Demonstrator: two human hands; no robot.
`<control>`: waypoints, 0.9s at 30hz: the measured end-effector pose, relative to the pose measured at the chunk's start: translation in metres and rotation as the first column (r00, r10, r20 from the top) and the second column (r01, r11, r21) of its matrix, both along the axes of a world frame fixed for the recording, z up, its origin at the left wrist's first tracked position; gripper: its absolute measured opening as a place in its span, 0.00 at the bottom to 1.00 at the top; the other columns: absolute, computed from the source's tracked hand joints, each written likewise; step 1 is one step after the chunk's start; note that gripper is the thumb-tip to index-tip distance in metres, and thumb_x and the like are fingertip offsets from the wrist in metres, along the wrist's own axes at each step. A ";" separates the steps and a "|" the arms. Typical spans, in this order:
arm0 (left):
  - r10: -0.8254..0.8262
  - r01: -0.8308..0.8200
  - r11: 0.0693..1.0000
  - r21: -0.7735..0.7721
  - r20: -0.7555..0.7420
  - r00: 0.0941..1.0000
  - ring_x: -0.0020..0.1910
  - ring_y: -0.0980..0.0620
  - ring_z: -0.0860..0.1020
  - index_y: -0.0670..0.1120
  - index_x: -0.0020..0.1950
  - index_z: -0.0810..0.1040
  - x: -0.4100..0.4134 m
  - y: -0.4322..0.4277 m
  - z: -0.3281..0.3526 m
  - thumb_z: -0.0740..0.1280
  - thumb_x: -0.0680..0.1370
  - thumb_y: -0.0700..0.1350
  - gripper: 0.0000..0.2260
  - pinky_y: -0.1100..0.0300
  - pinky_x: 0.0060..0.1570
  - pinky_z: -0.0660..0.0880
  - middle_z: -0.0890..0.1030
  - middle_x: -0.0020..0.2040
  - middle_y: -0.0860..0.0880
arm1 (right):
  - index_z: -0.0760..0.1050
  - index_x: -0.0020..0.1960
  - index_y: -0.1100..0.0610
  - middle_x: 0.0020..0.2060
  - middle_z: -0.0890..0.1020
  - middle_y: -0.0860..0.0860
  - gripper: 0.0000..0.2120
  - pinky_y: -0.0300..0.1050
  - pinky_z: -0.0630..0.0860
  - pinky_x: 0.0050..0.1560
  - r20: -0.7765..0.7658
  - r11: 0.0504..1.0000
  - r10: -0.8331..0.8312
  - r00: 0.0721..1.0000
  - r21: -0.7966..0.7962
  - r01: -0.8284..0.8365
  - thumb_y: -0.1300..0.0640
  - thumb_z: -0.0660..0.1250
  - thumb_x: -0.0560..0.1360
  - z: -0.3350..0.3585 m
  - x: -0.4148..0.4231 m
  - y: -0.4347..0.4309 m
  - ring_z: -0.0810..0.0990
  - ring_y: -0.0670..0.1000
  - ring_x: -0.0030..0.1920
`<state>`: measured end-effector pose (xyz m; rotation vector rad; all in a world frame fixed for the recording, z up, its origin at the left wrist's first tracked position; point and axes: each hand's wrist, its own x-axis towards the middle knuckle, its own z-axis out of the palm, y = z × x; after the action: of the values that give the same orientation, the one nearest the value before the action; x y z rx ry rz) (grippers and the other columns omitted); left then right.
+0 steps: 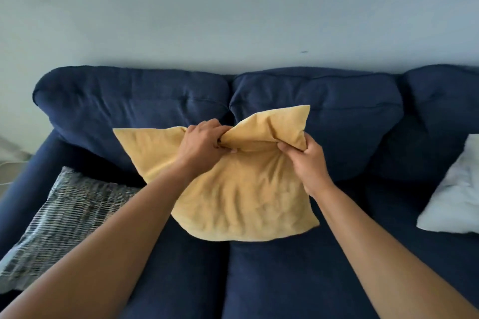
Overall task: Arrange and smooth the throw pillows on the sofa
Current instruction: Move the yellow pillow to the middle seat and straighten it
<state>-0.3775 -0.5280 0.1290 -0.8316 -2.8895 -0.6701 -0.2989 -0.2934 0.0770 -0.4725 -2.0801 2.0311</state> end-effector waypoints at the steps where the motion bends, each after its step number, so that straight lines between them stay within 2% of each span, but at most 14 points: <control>1: 0.007 -0.007 0.999 0.044 -0.013 1.000 0.54 0.45 0.77 0.54 0.65 0.81 0.001 0.003 -0.004 0.74 0.74 0.51 0.20 0.50 0.57 0.67 0.80 0.51 0.50 | 0.81 0.46 0.37 0.46 0.86 0.40 0.11 0.30 0.77 0.44 -0.009 0.999 -0.040 0.999 -0.009 0.040 0.53 0.76 0.72 0.002 0.003 0.002 0.84 0.39 0.47; 5: 0.154 -0.150 0.973 0.177 -0.007 0.988 0.62 0.47 0.75 0.59 0.66 0.79 -0.004 0.011 -0.022 0.72 0.76 0.50 0.18 0.53 0.62 0.62 0.81 0.58 0.52 | 0.79 0.47 0.44 0.44 0.85 0.43 0.08 0.36 0.76 0.47 0.019 0.986 -0.166 0.986 0.025 0.165 0.55 0.74 0.74 0.001 0.013 0.022 0.83 0.40 0.47; 7: 0.338 -0.359 0.916 0.177 0.140 0.931 0.70 0.45 0.69 0.60 0.72 0.73 -0.012 0.011 -0.038 0.74 0.74 0.56 0.26 0.47 0.68 0.61 0.74 0.68 0.50 | 0.77 0.47 0.46 0.44 0.84 0.44 0.07 0.38 0.75 0.46 0.055 0.969 -0.244 0.968 0.051 0.241 0.55 0.74 0.74 -0.007 0.021 0.038 0.83 0.44 0.48; 9: 0.489 -0.580 0.798 0.163 0.386 0.782 0.76 0.43 0.61 0.60 0.79 0.61 -0.017 0.007 -0.060 0.75 0.71 0.60 0.39 0.40 0.73 0.60 0.63 0.77 0.48 | 0.74 0.49 0.47 0.47 0.82 0.44 0.08 0.42 0.77 0.50 0.096 0.941 -0.335 0.937 0.078 0.328 0.55 0.73 0.75 -0.017 0.030 0.054 0.82 0.47 0.50; 10: 0.500 -0.650 0.743 0.158 0.514 0.697 0.77 0.42 0.59 0.60 0.80 0.55 -0.019 0.005 -0.073 0.76 0.70 0.60 0.44 0.38 0.73 0.60 0.59 0.80 0.47 | 0.73 0.53 0.47 0.49 0.81 0.43 0.11 0.44 0.77 0.53 0.107 0.923 -0.381 0.918 0.106 0.371 0.54 0.73 0.75 -0.021 0.034 0.063 0.81 0.47 0.52; 12: 0.399 -0.714 0.678 0.178 0.726 0.560 0.79 0.42 0.57 0.58 0.82 0.46 -0.018 0.003 -0.102 0.77 0.70 0.60 0.51 0.37 0.74 0.60 0.54 0.82 0.46 | 0.70 0.65 0.45 0.56 0.78 0.38 0.21 0.42 0.74 0.57 0.097 0.890 -0.440 0.893 0.184 0.418 0.54 0.72 0.75 -0.029 0.040 0.079 0.79 0.44 0.56; 14: 0.257 -0.727 0.656 0.203 0.846 0.468 0.80 0.44 0.56 0.58 0.82 0.42 -0.016 0.008 -0.130 0.75 0.71 0.61 0.51 0.39 0.75 0.57 0.53 0.83 0.49 | 0.63 0.74 0.39 0.58 0.74 0.32 0.31 0.36 0.69 0.58 0.082 0.873 -0.447 0.891 0.257 0.414 0.56 0.70 0.76 -0.034 0.046 0.092 0.75 0.39 0.58; 15: 0.210 -0.717 0.666 0.204 0.872 0.443 0.80 0.45 0.56 0.59 0.82 0.43 -0.016 0.014 -0.140 0.74 0.72 0.62 0.50 0.39 0.75 0.57 0.53 0.83 0.50 | 0.61 0.76 0.37 0.57 0.74 0.30 0.33 0.35 0.69 0.58 0.083 0.869 -0.443 0.893 0.285 0.405 0.56 0.70 0.77 -0.037 0.049 0.100 0.74 0.39 0.58; 17: 0.149 -0.682 0.696 0.226 0.883 0.445 0.79 0.47 0.58 0.61 0.81 0.49 -0.019 0.031 -0.151 0.73 0.70 0.66 0.47 0.41 0.74 0.58 0.57 0.82 0.52 | 0.61 0.77 0.40 0.61 0.75 0.33 0.32 0.37 0.70 0.61 0.098 0.861 -0.439 0.893 0.328 0.387 0.57 0.69 0.78 -0.047 0.055 0.116 0.75 0.41 0.61; 19: 0.084 -0.670 0.684 0.288 0.881 0.465 0.76 0.49 0.63 0.63 0.80 0.54 -0.027 0.049 -0.156 0.75 0.65 0.70 0.49 0.46 0.70 0.61 0.65 0.77 0.56 | 0.63 0.77 0.43 0.64 0.76 0.38 0.30 0.39 0.71 0.65 0.094 0.858 -0.423 0.901 0.360 0.366 0.58 0.68 0.78 -0.057 0.058 0.130 0.75 0.42 0.64; 20: 0.058 -0.680 0.663 0.313 0.884 0.464 0.75 0.49 0.65 0.62 0.80 0.54 -0.033 0.058 -0.157 0.75 0.63 0.70 0.51 0.47 0.67 0.61 0.67 0.73 0.58 | 0.64 0.77 0.44 0.63 0.76 0.38 0.30 0.37 0.70 0.65 0.091 0.861 -0.409 0.908 0.367 0.351 0.59 0.68 0.78 -0.061 0.057 0.136 0.75 0.42 0.64; 22: 0.038 -0.704 0.625 0.337 0.888 0.458 0.72 0.50 0.66 0.62 0.81 0.50 -0.047 0.075 -0.159 0.76 0.66 0.67 0.51 0.46 0.67 0.61 0.67 0.72 0.58 | 0.65 0.77 0.45 0.61 0.76 0.36 0.29 0.30 0.68 0.61 0.094 0.870 -0.388 0.917 0.365 0.330 0.59 0.68 0.78 -0.068 0.054 0.146 0.75 0.39 0.62; 25: 0.124 -0.762 0.541 0.357 0.862 0.492 0.69 0.50 0.68 0.59 0.81 0.52 -0.059 0.097 -0.161 0.75 0.72 0.59 0.45 0.49 0.68 0.65 0.67 0.73 0.56 | 0.66 0.76 0.46 0.62 0.77 0.38 0.30 0.22 0.68 0.55 0.088 0.879 -0.392 0.916 0.330 0.344 0.58 0.69 0.77 -0.074 0.048 0.160 0.76 0.31 0.58; 27: 0.221 -0.796 0.490 0.356 0.832 0.508 0.66 0.49 0.73 0.55 0.77 0.65 -0.060 0.112 -0.157 0.75 0.74 0.55 0.34 0.52 0.65 0.70 0.74 0.68 0.53 | 0.67 0.76 0.47 0.64 0.79 0.42 0.29 0.29 0.71 0.61 0.080 0.877 -0.402 0.912 0.321 0.358 0.59 0.69 0.77 -0.077 0.043 0.169 0.77 0.36 0.61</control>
<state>-0.4373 -0.4157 -0.0280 0.6592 -2.5976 -2.1646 -0.2560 -0.1245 0.0004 -0.9134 -2.1174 1.4674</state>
